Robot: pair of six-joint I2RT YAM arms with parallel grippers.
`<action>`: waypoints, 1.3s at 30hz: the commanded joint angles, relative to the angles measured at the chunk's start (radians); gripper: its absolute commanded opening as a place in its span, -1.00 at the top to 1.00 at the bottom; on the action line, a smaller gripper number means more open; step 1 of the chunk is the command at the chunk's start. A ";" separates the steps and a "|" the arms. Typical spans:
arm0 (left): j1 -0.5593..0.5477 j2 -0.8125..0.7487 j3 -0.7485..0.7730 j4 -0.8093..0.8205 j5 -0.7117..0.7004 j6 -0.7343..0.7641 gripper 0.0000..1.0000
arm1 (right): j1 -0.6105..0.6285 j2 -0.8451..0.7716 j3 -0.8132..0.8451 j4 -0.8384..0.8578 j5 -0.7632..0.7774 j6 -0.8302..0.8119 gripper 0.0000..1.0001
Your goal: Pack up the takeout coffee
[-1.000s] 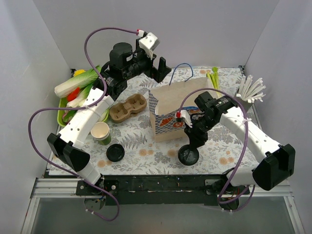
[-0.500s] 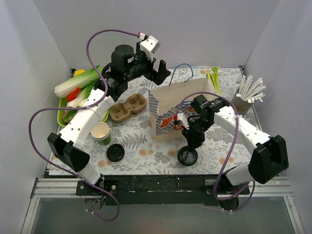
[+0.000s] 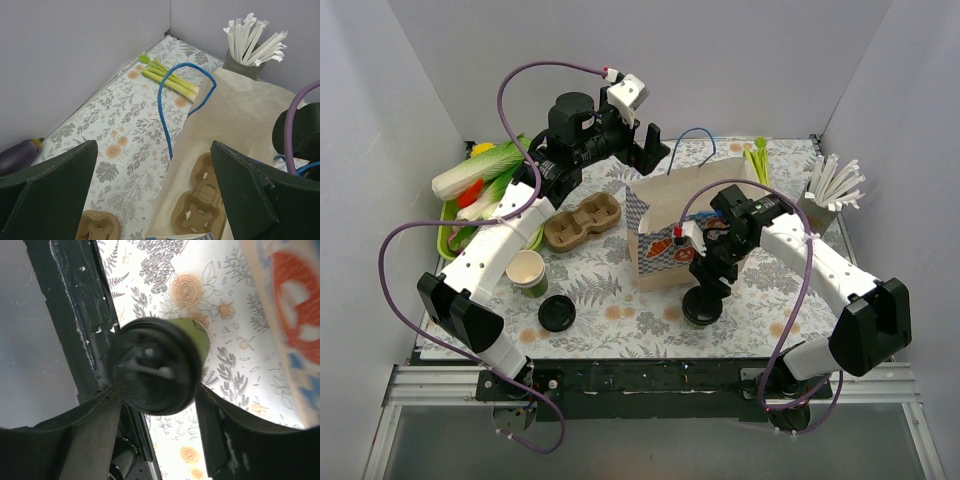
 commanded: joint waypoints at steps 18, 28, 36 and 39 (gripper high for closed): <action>0.007 -0.061 -0.018 0.005 0.000 0.001 -0.96 | 0.080 -0.211 -0.113 0.279 0.235 0.219 -0.96; 0.008 -0.068 -0.034 0.004 -0.012 0.007 -0.96 | 0.094 -0.169 -0.110 0.267 0.245 0.290 -0.96; 0.010 -0.064 -0.031 0.000 -0.018 0.014 -0.96 | 0.097 -0.138 -0.104 0.281 0.253 0.333 -0.96; 0.011 -0.062 -0.031 0.003 -0.020 0.014 -0.96 | 0.100 -0.140 -0.112 0.279 0.258 0.334 -0.96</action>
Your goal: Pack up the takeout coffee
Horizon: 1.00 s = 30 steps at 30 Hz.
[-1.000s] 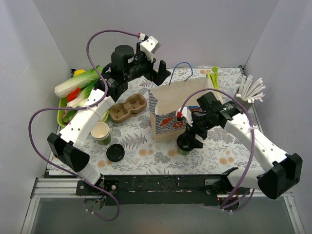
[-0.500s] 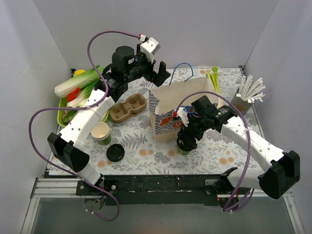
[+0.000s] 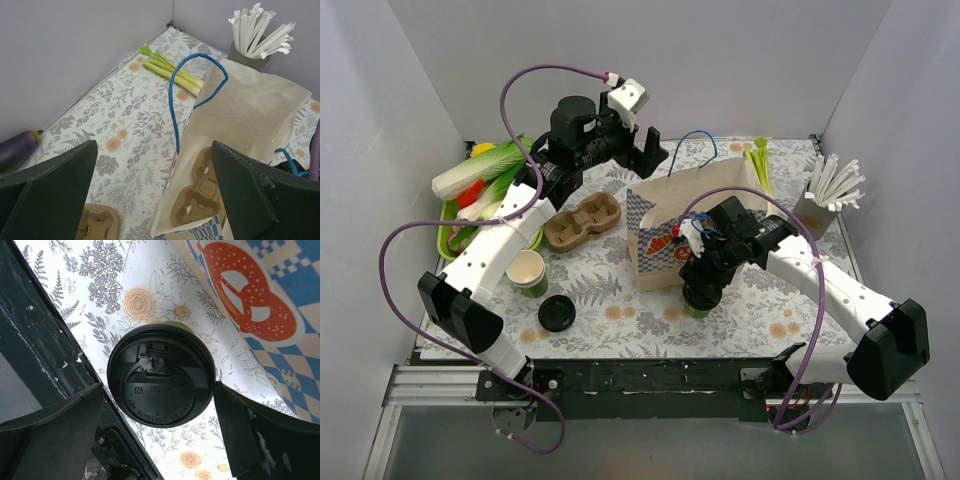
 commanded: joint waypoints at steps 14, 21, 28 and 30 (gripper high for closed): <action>0.009 -0.054 -0.002 0.005 -0.015 0.014 -0.96 | 0.026 -0.015 -0.042 0.050 0.066 0.033 -0.96; 0.008 -0.050 0.001 0.005 -0.015 0.014 -0.96 | 0.027 -0.028 -0.053 0.059 0.077 0.022 -0.73; 0.009 -0.050 -0.009 0.000 -0.011 0.014 -0.96 | 0.027 -0.054 -0.026 0.019 0.052 -0.027 -0.20; 0.009 -0.046 -0.012 -0.006 -0.005 0.015 -0.96 | 0.027 -0.069 -0.006 -0.008 0.051 -0.052 -0.10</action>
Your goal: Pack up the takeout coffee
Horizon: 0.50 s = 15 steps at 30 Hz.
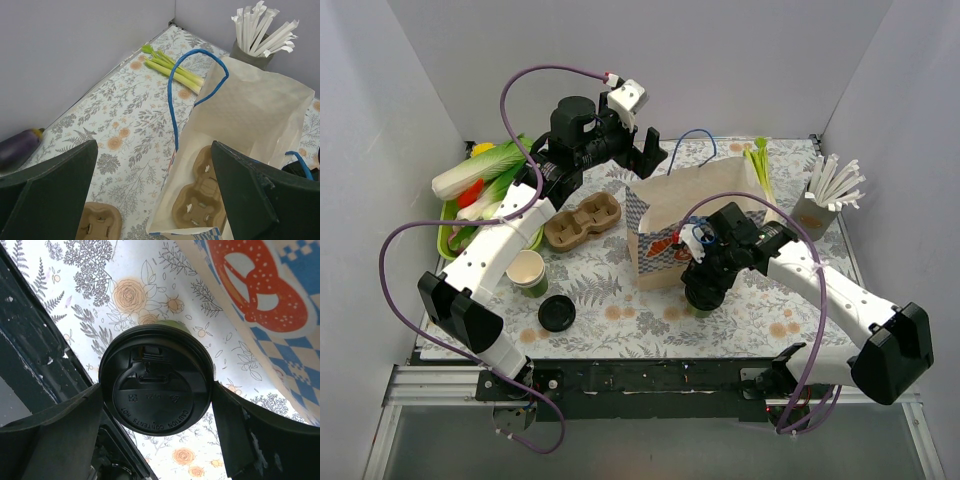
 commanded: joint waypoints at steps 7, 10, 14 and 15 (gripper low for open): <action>0.006 -0.026 -0.008 -0.065 0.033 0.051 -0.96 | 0.004 -0.100 0.162 -0.181 -0.080 -0.145 0.10; 0.008 -0.004 -0.010 -0.092 0.039 0.062 -0.96 | 0.002 -0.142 0.229 -0.273 -0.137 -0.184 0.24; 0.008 0.037 0.022 -0.128 0.051 0.069 -0.96 | 0.001 -0.218 0.338 -0.364 -0.197 -0.217 0.47; 0.009 0.052 0.033 -0.156 0.060 0.074 -0.96 | -0.002 -0.233 0.375 -0.384 -0.198 -0.219 0.51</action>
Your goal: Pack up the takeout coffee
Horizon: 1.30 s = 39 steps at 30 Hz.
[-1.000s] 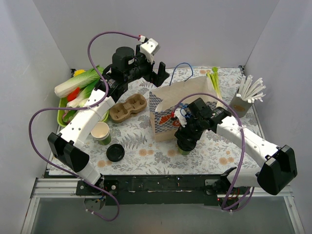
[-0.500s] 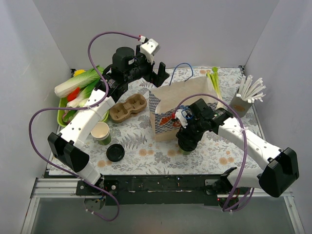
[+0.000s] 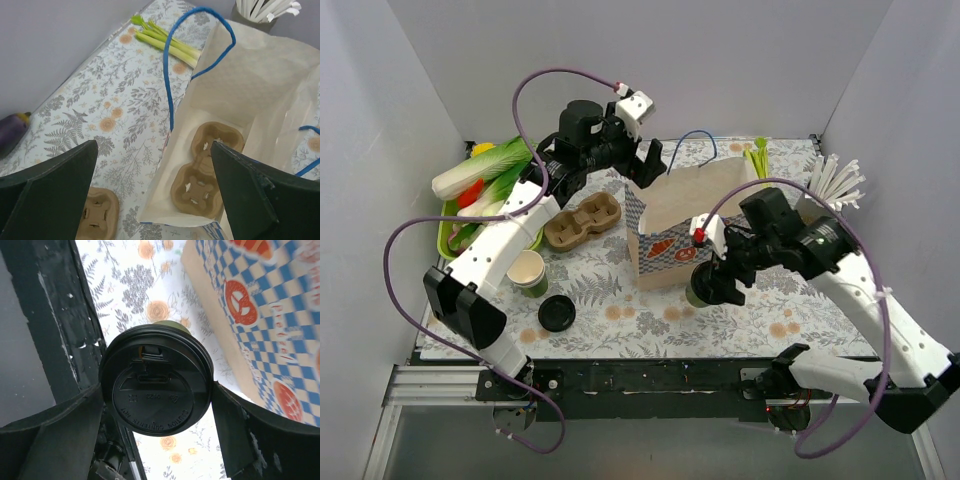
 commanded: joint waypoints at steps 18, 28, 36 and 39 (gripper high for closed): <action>0.007 0.284 0.211 -0.234 0.233 0.075 0.15 | -0.108 0.115 0.874 -0.025 0.019 -0.013 0.97; -0.005 0.163 0.120 -0.240 0.319 0.105 0.89 | -0.109 -0.024 0.428 0.180 0.235 -0.105 0.97; -0.030 0.102 0.064 -0.239 0.330 0.144 1.00 | -0.109 0.036 0.465 0.183 0.183 -0.179 0.97; -0.039 0.079 0.053 -0.231 0.357 0.147 1.00 | -0.109 0.049 0.471 0.142 0.122 -0.257 0.97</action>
